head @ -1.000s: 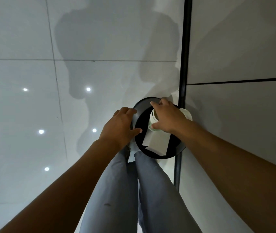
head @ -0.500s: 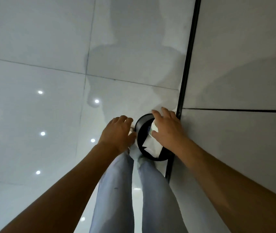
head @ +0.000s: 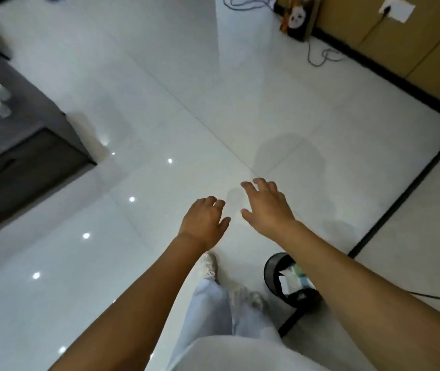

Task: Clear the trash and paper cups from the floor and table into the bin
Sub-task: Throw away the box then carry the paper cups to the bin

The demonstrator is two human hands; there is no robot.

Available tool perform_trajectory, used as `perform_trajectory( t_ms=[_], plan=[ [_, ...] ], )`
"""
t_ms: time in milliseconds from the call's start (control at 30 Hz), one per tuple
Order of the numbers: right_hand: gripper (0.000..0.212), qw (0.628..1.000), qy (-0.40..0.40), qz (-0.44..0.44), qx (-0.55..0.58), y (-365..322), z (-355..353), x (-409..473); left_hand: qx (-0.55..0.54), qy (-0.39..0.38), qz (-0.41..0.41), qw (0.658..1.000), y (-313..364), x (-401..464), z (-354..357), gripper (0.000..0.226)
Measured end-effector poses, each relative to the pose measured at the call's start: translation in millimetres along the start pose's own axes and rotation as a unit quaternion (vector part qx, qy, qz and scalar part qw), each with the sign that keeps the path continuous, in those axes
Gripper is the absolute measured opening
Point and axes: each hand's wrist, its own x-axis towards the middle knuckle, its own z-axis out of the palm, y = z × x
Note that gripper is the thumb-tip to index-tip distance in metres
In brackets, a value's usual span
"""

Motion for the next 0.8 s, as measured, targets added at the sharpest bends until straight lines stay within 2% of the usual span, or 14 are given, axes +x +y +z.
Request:
perform_trajectory(
  t_ms=[133,333,567,800],
  plan=[
    [0.06,0.993,-0.015,-0.108,-0.045,-114.8,-15.0,6.2,-0.046,0.048,-0.116,0.991,-76.8,-71.8,-41.5,0.047],
    [0.06,0.955,-0.021,-0.273,-0.113,-312.3,6.8,11.2,-0.087,0.146,-0.26,0.951,-218.4,-192.1,-85.0,0.046],
    [0.061,0.924,-0.048,-0.358,-0.127,-518.0,72.9,8.0,-0.114,0.186,-0.379,0.899,-376.6,-323.7,-117.8,0.045],
    [0.059,0.9,-0.063,-0.411,-0.129,-662.2,107.6,33.6,-0.141,0.203,-0.45,0.858,-496.1,-398.7,-135.0,0.044]
  ],
)
